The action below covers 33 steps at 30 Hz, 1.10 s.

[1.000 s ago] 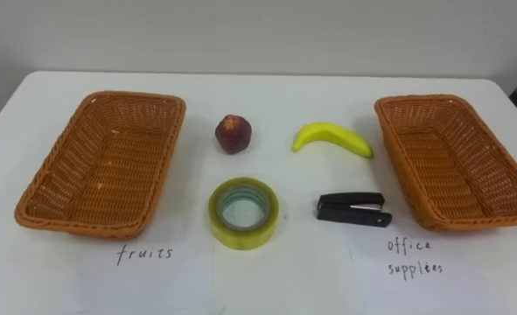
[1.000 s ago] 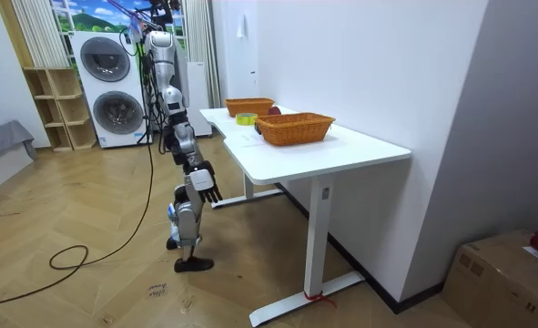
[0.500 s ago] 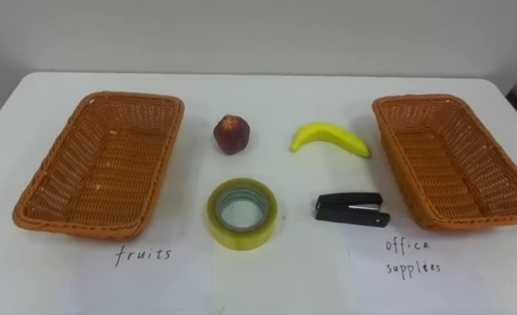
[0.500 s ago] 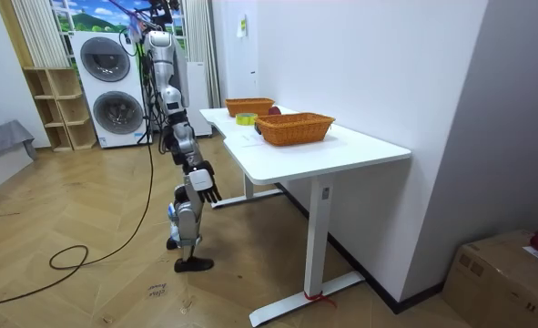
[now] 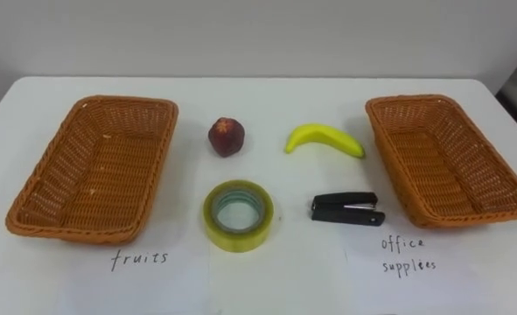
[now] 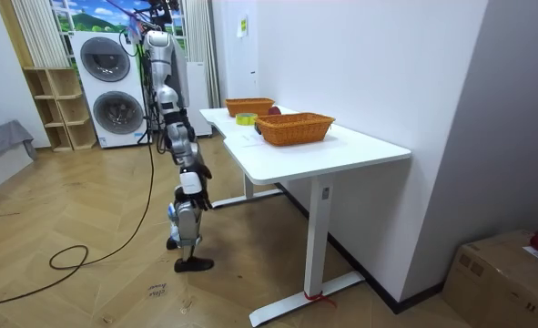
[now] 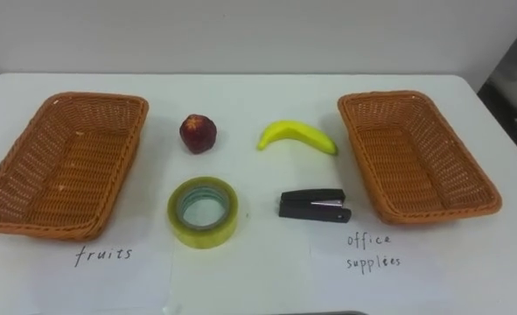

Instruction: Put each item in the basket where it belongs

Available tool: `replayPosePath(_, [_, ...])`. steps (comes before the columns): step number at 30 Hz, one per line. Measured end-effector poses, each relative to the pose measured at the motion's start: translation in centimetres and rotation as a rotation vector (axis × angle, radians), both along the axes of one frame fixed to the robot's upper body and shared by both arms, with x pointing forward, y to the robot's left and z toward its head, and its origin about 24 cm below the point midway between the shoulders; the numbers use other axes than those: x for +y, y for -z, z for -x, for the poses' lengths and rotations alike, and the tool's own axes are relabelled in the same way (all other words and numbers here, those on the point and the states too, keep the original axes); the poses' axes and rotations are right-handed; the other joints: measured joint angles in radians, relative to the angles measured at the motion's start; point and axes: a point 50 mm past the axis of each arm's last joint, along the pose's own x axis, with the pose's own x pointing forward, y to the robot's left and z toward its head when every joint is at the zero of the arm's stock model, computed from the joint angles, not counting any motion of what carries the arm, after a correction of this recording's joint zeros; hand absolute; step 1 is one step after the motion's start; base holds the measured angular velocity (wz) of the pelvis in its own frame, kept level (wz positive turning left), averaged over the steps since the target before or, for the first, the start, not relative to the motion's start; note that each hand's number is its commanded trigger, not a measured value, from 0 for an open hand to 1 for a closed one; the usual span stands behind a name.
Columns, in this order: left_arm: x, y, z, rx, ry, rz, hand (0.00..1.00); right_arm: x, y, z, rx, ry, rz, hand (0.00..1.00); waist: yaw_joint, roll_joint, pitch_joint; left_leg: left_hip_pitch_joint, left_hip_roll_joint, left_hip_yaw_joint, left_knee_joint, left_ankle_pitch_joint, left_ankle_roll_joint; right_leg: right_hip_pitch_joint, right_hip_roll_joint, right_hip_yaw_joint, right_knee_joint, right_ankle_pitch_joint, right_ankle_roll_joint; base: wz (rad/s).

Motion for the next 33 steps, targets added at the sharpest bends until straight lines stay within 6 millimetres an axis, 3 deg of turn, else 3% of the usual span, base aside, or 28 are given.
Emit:
replayPosePath(8, [0.2, -0.1, 1.0, 0.021, -0.024, -0.008, 0.00, -1.0, -0.2, 2.2, 0.043, 0.249, 0.046, 0.00, -0.029, -0.007, 0.0057, 0.012, 0.001, 0.010, -0.006, -0.005, 0.007, -0.006, -0.001, 0.014, 0.017, -0.007, 0.001, -0.04])
replayPosePath(12, [0.6, -0.2, 1.5, 0.033, -0.030, -0.022, 0.00, -2.5, -0.6, 2.7, 0.052, 0.406, 0.098, 0.00, -0.056, -0.008, 0.0044, 0.012, -0.001, 0.010, -0.010, -0.009, 0.013, -0.015, -0.001, 0.014, 0.029, -0.008, 0.004, -0.02])
replayPosePath(16, [1.2, -0.5, 1.5, 0.014, -0.050, -0.042, 0.00, -3.4, -0.9, 3.1, 0.077, 0.552, 0.160, 0.00, -0.063, -0.016, -0.0029, 0.013, -0.002, 0.016, -0.008, -0.009, 0.014, -0.020, -0.001, 0.021, 0.034, -0.009, 0.004, -0.08])
replayPosePath(21, [1.5, -0.6, 1.3, 0.009, -0.040, -0.054, 0.00, -5.0, -1.6, 1.8, 0.036, 0.639, 0.244, 0.00, -0.084, -0.019, -0.0025, 0.017, -0.002, 0.017, -0.011, -0.009, 0.014, -0.020, 0.000, 0.024, 0.036, -0.009, 0.004, -0.01])
replayPosePath(33, [2.7, -1.1, 1.2, -0.001, -0.004, -0.096, 0.00, -8.7, -4.2, -1.4, -0.066, 0.873, 0.437, 0.00, -0.091, -0.028, -0.0012, 0.018, -0.005, 0.044, -0.018, -0.009, 0.014, -0.053, 0.001, 0.059, 0.068, -0.017, 0.006, -0.08])
